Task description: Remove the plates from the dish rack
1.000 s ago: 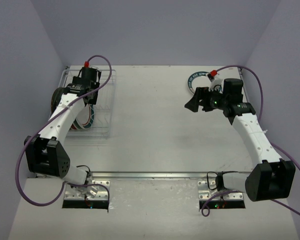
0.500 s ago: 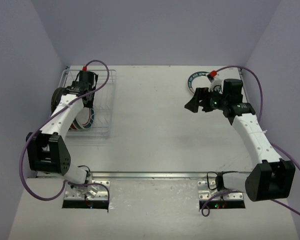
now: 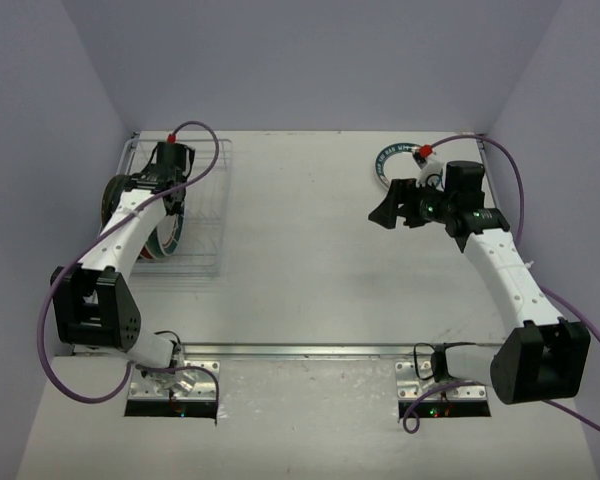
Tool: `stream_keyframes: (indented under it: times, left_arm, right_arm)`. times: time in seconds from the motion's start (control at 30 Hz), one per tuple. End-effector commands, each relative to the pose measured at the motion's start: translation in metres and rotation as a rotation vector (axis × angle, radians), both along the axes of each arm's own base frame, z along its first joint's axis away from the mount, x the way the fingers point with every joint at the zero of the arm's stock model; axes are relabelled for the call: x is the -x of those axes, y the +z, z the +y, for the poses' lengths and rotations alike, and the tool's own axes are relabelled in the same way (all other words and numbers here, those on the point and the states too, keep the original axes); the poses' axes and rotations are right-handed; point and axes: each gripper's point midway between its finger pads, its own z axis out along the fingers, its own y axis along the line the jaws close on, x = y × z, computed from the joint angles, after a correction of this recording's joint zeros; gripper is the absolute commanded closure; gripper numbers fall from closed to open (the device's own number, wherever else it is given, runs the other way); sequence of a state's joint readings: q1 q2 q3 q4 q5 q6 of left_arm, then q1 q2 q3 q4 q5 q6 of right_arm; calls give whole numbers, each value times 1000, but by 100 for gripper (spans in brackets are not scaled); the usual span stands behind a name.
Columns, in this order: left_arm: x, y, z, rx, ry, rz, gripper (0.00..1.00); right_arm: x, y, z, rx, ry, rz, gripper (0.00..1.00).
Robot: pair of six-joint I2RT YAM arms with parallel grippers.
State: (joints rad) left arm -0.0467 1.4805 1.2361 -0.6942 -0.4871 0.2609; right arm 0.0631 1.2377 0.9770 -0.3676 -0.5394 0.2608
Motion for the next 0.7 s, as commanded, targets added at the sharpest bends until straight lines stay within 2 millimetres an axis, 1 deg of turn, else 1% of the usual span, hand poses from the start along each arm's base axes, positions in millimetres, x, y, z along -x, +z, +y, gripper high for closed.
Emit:
stream_keyframes:
  times: [0.0,0.03,0.07,0.13,0.2,0.27,0.3,0.37,0.4,0.43,0.47,0.5,0.53,0.63,0.67]
  left_arm:
    - [-17,91,5,-42,-1,-242,100]
    - [-18,104,2,-44,-7,-268,100]
    - [-21,130,-3,-33,-22,-327,100]
    - [-22,175,-13,5,-60,-432,100]
    - [-19,200,-28,54,-129,-486,100]
    - [-16,229,-50,126,-241,-536,100]
    - [-13,231,-67,188,-328,-524,100]
    - [0,230,-107,333,-519,-484,100]
    - [6,228,-121,382,-582,-467,100]
    - [11,221,-131,422,-630,-440,100]
    - [24,212,-153,511,-730,-396,100]
    - [33,207,-168,567,-793,-367,100]
    - [45,202,-184,633,-864,-334,100]
    - [72,190,-223,775,-1010,-249,100]
    - [80,187,-233,804,-1045,-225,100]
  right_arm:
    - [0,16,6,-20,30,-64,11]
    - [0,18,7,-24,34,-66,11]
    - [0,20,8,-28,37,-70,12]
    - [1,23,10,-41,50,-73,12]
    - [3,27,14,-58,70,-83,12]
    - [6,33,19,-84,98,-95,12]
    - [8,36,22,-98,115,-102,12]
    - [13,44,30,-135,160,-117,12]
    - [17,47,34,-155,185,-119,12]
    - [21,49,38,-175,210,-115,12]
    - [25,53,44,-195,238,-121,12]
    - [28,56,48,-206,256,-130,13]
    - [36,59,56,-227,296,-134,13]
    - [53,65,78,-240,389,-151,14]
    - [56,67,82,-240,406,-157,14]
